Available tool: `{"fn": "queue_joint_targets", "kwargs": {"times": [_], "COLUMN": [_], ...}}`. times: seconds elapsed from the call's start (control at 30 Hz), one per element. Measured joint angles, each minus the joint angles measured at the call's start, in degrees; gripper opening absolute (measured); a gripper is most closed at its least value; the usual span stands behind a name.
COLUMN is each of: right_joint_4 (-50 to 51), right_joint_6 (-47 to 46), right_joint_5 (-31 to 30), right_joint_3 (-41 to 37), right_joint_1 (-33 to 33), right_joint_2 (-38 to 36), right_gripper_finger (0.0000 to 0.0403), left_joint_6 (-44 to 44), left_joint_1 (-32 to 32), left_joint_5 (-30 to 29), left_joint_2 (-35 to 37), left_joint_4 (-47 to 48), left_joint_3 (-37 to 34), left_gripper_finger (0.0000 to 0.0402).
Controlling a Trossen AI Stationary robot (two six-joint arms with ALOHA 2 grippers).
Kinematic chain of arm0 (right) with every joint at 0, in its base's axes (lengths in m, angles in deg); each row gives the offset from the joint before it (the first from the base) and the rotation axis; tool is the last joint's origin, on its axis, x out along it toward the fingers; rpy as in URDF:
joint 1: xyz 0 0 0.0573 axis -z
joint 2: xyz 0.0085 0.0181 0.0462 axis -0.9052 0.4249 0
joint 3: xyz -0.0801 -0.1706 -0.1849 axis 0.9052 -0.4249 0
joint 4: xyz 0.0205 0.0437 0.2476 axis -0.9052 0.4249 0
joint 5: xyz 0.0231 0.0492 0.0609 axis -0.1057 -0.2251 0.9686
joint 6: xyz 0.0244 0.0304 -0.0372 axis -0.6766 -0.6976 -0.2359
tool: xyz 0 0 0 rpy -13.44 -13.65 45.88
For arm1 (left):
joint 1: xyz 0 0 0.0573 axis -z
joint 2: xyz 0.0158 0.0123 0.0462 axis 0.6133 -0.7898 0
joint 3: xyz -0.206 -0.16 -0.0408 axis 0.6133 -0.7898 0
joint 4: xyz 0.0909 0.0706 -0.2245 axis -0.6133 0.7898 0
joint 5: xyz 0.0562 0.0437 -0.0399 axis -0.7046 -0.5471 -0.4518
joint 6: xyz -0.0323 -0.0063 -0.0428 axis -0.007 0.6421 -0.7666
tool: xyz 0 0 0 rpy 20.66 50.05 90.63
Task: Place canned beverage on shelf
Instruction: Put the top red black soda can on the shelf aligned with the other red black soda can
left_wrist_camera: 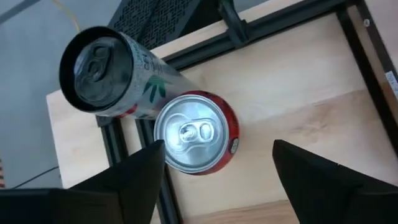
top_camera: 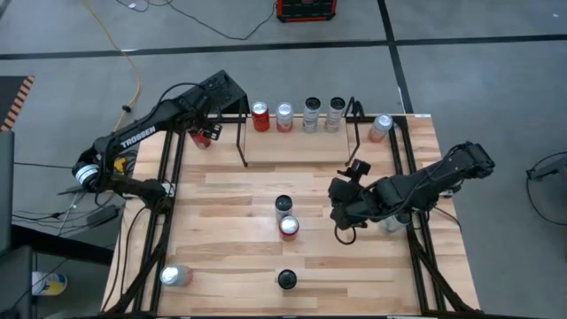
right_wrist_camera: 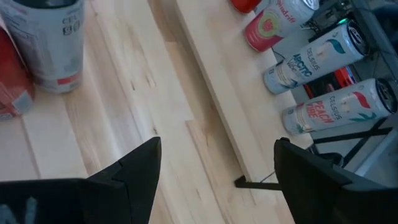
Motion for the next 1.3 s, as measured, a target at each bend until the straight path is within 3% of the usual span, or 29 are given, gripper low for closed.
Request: {"fn": "queue_joint_targets", "kwargs": {"times": [0.3,0.83,1.17,1.3], "right_joint_4": [-1.32,-1.78,-2.55,-2.7], "right_joint_6": [1.74,3.09,3.05,3.05], "right_joint_5": [1.21,1.99,2.05,2.09], "right_joint_3": [0.0,0.0,0.0,0.0], "right_joint_1": [0.66,1.12,1.12,1.12], "right_joint_2": [0.0,0.0,0.0,0.0], "right_gripper_finger": [0.029,0.029,0.029,0.029], "left_joint_6": [-0.17,0.68,0.69,0.75], "left_joint_1": [-1.73,-5.08,-5.4,-5.44], "left_joint_5": [-0.83,-1.27,-0.34,1.13], "left_joint_2": [-0.02,0.08,0.07,0.07], "left_joint_4": [-2.53,-15.43,-15.34,-12.91], "left_joint_3": [-4.71,-11.83,-12.04,-12.04], "left_gripper_finger": [0.0311,0.0312,0.0311,0.0293]}}
